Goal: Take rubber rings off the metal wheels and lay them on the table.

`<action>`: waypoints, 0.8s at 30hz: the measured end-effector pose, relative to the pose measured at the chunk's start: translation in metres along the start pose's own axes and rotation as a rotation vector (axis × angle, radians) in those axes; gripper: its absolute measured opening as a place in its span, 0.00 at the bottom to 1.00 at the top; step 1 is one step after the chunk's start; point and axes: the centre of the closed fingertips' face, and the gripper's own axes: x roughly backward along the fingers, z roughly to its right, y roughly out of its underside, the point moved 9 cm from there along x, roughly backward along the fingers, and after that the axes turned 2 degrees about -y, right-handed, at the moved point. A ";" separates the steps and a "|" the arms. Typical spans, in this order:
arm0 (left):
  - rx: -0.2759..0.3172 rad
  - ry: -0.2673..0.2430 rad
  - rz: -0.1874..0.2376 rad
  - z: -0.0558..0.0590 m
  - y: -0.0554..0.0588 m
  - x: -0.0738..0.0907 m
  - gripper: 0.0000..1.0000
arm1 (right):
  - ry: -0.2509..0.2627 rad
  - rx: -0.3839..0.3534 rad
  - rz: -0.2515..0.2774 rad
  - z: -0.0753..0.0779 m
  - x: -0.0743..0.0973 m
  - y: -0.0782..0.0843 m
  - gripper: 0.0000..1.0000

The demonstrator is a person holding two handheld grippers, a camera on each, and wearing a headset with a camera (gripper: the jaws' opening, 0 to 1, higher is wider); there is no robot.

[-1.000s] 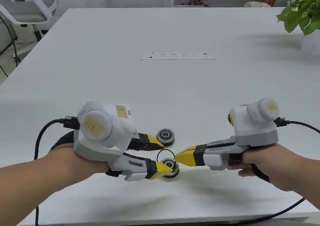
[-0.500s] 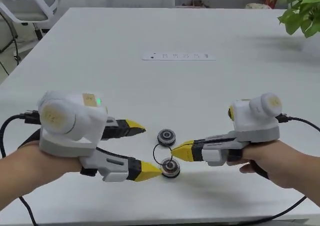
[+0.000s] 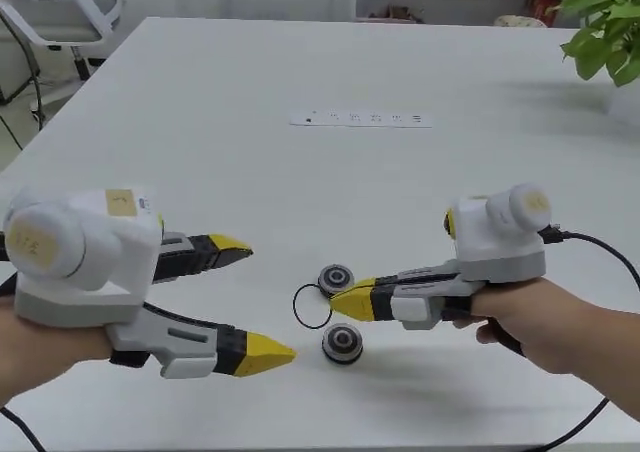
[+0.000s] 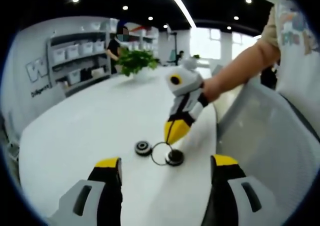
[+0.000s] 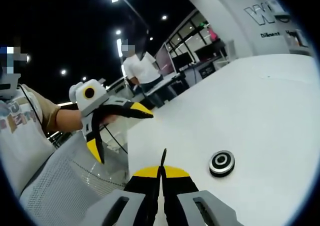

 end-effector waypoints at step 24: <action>0.044 -0.091 -0.008 -0.007 0.020 0.026 0.79 | -0.001 0.002 -0.074 0.008 -0.045 0.000 0.00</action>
